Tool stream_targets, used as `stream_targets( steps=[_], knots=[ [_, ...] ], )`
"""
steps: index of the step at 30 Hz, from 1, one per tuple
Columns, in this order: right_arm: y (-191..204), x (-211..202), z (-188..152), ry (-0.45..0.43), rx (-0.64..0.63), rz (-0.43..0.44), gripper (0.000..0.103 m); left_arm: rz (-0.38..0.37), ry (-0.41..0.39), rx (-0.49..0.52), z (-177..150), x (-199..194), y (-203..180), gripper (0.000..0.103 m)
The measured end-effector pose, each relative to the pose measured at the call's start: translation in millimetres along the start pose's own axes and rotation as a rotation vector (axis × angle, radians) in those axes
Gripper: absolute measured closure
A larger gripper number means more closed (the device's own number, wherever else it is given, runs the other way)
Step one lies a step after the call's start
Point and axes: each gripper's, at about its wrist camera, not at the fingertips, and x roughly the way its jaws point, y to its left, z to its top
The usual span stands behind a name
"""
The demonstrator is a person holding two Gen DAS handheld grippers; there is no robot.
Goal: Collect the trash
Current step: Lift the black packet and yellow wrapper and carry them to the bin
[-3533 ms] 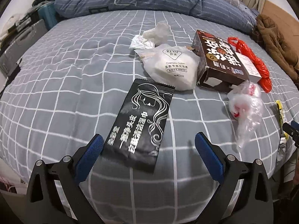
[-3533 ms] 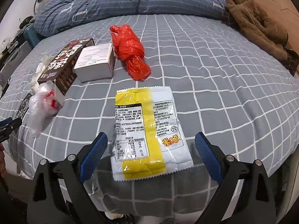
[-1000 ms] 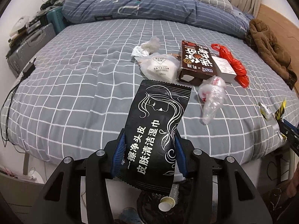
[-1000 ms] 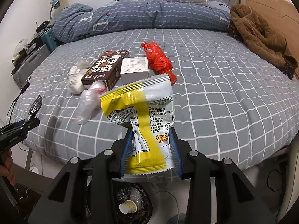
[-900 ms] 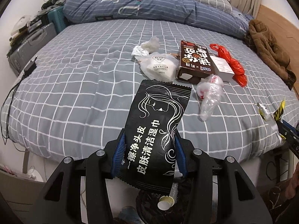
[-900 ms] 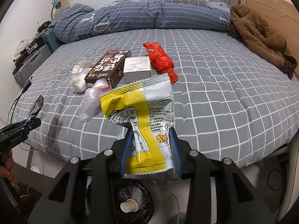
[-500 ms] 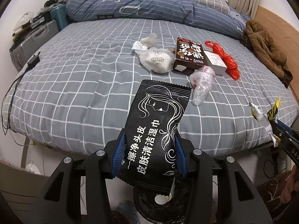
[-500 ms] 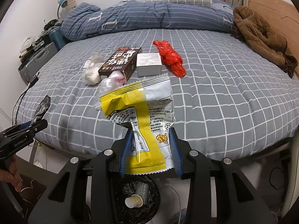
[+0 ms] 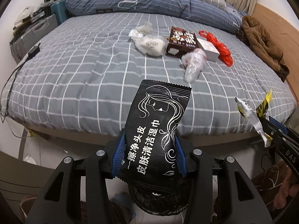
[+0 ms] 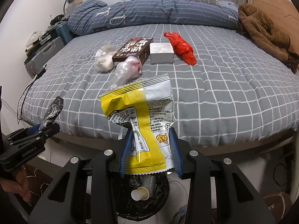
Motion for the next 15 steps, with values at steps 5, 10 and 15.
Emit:
stream_targets(
  steps=[5,10,15],
  knots=[
    [8,2,-15,0.019,-0.003,0.015,0.066,-0.005,0.020,-0.005,-17,1,1,0.056],
    [16,5,-30,0.044,-0.010,0.025,0.066,-0.009,0.035,-0.009,-31,3,2,0.056],
    [22,10,-42,0.065,-0.017,0.025,0.066,-0.005,0.058,-0.012,-46,9,4,0.056]
  ],
)
